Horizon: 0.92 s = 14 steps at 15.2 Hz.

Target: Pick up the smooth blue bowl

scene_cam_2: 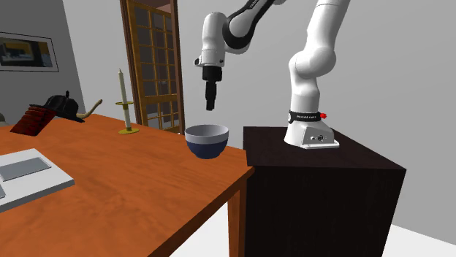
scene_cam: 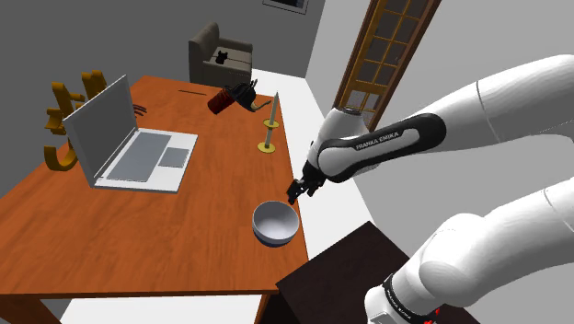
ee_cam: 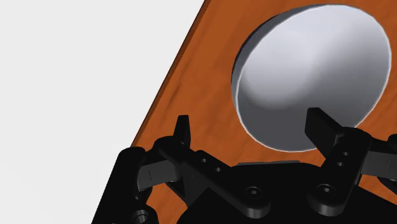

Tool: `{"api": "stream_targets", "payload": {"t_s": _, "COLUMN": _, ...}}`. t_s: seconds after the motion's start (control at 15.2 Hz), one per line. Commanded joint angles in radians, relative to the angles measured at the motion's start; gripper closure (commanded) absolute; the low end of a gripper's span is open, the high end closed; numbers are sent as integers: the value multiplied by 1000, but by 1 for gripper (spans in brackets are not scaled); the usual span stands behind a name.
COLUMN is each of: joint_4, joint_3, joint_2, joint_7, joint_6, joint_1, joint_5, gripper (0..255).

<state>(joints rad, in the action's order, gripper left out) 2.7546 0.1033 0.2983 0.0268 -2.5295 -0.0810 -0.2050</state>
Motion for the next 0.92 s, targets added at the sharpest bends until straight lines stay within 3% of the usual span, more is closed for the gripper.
{"api": "stream_targets", "payload": {"t_s": 0.0, "joint_4": 3, "joint_3": 9, "joint_2": -81, "joint_7": 1, "joint_6": -89, "joint_1": -9, "joint_5": -13, "gripper": 0}}
{"api": "stream_targets", "payload": {"t_s": 0.13, "joint_4": -8, "joint_3": 16, "joint_2": -175, "joint_7": 5, "joint_6": -174, "joint_1": -18, "joint_5": -26, "gripper": 0}}
{"api": "stream_targets", "payload": {"t_s": 0.79, "joint_4": -6, "joint_3": 18, "joint_2": -304, "joint_7": 43, "joint_6": -305, "joint_1": -28, "joint_5": -66, "gripper": 0}}
{"api": "stream_targets", "payload": {"t_s": 0.86, "joint_4": -5, "joint_3": 17, "joint_2": -303, "joint_7": 43, "joint_6": -305, "joint_1": -27, "joint_5": -66, "gripper": 255}}
